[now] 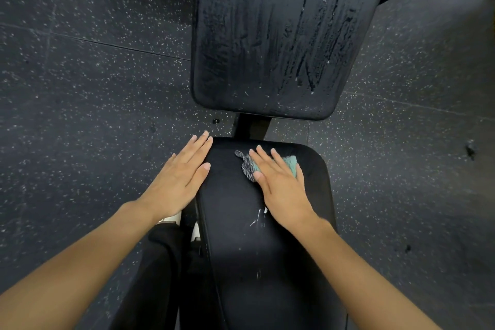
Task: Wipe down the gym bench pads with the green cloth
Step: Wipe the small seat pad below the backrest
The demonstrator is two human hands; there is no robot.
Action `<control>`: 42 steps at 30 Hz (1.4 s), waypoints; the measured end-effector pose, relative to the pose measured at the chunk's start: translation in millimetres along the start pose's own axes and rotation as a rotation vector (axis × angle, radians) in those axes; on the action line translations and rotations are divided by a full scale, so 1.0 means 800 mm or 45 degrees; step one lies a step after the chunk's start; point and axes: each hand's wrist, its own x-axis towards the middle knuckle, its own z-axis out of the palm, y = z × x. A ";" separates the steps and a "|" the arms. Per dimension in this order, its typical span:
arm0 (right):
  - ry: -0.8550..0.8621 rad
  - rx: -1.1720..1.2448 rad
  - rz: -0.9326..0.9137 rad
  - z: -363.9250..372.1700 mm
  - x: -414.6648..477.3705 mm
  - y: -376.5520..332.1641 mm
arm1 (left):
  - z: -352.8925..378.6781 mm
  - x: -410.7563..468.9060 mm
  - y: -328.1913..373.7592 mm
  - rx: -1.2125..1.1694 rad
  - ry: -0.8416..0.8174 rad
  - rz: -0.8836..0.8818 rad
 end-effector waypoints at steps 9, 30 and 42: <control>-0.015 -0.035 0.158 -0.004 0.074 -0.027 | -0.007 -0.001 0.003 0.179 -0.031 0.035; -0.049 -0.037 0.014 0.016 0.022 -0.076 | -0.026 0.002 -0.010 0.173 -0.140 0.139; 0.023 -0.021 -0.059 0.028 -0.047 -0.088 | -0.031 0.001 -0.009 0.185 -0.154 0.151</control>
